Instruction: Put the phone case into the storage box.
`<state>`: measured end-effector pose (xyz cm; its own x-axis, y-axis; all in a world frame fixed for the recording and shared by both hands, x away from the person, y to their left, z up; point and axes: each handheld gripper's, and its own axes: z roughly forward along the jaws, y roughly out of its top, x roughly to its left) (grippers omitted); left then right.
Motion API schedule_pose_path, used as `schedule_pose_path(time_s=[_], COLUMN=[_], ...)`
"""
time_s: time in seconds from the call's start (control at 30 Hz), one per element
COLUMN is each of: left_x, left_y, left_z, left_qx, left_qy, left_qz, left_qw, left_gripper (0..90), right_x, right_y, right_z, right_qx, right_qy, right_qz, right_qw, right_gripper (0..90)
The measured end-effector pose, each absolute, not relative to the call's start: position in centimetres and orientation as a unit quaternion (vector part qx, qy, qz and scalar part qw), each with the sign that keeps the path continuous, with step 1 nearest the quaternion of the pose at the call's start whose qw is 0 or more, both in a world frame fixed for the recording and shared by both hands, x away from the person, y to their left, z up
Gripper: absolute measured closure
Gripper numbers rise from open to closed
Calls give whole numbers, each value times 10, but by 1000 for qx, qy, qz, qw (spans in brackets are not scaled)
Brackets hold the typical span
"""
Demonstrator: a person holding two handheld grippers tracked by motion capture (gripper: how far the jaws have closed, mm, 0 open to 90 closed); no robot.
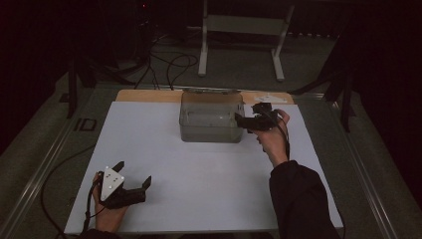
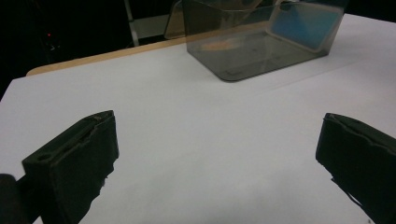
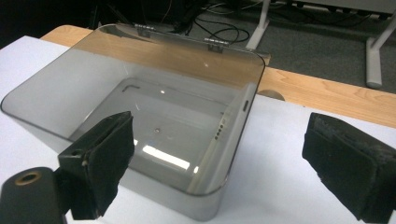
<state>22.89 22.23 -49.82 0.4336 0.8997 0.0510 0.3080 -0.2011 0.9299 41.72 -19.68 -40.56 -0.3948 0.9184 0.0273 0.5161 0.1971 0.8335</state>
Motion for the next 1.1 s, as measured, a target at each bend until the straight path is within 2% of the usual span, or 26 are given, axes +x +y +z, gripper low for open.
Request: schedule_pose_path(time_s=[1.1], left_x=[231], left_y=[230], left_z=[-493], left_qx=[698], left_qy=[440], left_qz=[309], left_qw=[473], left_gripper=[3], right_x=[316], right_y=[-242], right_z=[-427], right_qx=[472], right_qy=[743], right_qz=[390], right_qw=[271], right_gripper=[86])
